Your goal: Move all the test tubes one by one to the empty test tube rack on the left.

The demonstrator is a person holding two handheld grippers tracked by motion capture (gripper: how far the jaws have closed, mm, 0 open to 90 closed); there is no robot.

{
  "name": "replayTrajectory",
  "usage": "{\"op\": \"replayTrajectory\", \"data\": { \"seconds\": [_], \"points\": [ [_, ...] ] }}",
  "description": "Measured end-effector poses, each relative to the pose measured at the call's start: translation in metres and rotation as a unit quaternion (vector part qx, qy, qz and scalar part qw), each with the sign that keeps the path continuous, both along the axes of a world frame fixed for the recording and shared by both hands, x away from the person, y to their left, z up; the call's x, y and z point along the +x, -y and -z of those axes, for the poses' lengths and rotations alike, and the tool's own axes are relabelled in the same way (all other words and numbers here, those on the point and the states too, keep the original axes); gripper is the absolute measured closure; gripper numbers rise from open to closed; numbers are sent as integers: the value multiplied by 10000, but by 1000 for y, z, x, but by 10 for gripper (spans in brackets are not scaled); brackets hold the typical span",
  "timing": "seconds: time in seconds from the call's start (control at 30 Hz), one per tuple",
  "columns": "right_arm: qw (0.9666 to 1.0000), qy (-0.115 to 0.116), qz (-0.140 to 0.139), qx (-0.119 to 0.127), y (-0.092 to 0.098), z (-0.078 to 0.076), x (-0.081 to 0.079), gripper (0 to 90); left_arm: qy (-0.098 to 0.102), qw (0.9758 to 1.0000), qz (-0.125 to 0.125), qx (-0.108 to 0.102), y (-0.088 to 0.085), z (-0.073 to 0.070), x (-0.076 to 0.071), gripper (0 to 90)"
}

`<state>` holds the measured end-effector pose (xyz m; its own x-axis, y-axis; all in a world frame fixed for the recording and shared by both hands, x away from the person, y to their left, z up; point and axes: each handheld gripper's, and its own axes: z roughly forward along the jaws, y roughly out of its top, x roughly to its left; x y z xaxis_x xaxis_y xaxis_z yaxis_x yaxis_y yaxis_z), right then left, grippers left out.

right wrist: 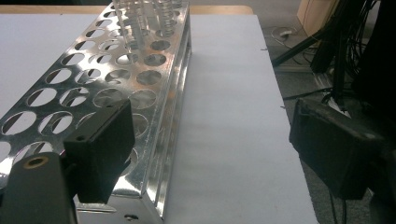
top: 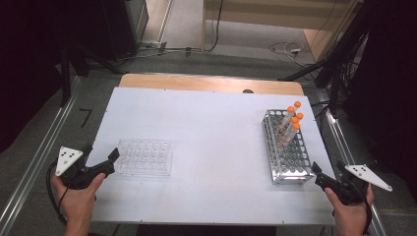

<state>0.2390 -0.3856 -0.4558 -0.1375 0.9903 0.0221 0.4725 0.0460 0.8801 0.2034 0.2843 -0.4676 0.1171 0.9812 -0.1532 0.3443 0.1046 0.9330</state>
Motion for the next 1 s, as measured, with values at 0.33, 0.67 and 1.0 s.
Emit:
{"op": "replayTrajectory", "data": {
  "seconds": [0.33,0.67,1.0],
  "points": [
    [10000,34,-46,9,-2,-2,3,131,44,10000,-30,-46,0,0,-1,97],
    [9998,115,-157,22,-10,-6,12,131,95,9999,-60,-59,0,-1,-1,97],
    [9994,147,-324,-41,-15,-10,29,136,80,9999,-53,-52,0,-1,-1,97]
  ]
}}
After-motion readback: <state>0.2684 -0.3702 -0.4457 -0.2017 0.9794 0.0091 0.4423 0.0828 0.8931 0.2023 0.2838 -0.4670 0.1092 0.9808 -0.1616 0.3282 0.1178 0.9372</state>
